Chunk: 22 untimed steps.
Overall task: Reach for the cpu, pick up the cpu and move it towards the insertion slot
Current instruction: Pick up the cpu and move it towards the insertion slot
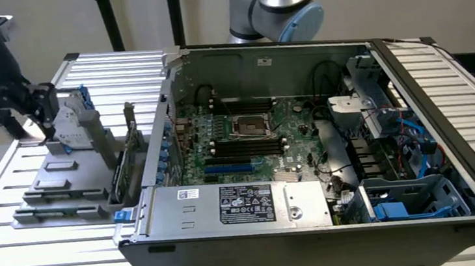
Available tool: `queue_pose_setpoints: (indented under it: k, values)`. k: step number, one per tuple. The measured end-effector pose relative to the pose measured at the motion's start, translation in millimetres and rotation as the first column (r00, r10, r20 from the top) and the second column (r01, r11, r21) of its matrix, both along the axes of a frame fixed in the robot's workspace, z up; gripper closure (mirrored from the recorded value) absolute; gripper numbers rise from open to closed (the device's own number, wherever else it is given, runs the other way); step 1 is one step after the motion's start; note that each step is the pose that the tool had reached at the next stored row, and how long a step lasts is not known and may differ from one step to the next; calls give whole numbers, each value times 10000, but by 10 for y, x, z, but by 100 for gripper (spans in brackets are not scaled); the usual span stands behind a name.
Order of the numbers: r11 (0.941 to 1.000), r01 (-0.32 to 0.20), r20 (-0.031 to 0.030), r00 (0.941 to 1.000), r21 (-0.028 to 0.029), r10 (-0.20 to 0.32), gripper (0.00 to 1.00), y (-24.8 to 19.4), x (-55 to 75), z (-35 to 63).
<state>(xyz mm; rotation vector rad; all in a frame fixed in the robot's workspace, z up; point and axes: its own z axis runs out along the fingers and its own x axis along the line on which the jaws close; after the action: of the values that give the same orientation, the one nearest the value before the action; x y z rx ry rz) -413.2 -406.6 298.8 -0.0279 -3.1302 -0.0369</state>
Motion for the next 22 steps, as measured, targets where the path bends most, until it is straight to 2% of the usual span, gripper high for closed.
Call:
queue_pose_setpoints:
  k: [6,15,22]
  values:
    - [10000,0,-82,10000,2,0,45,0,267,237]
    - [10000,-4,-154,9999,15,4,45,0,675,432]
    - [10000,-4,-193,9998,56,5,45,0,994,618]
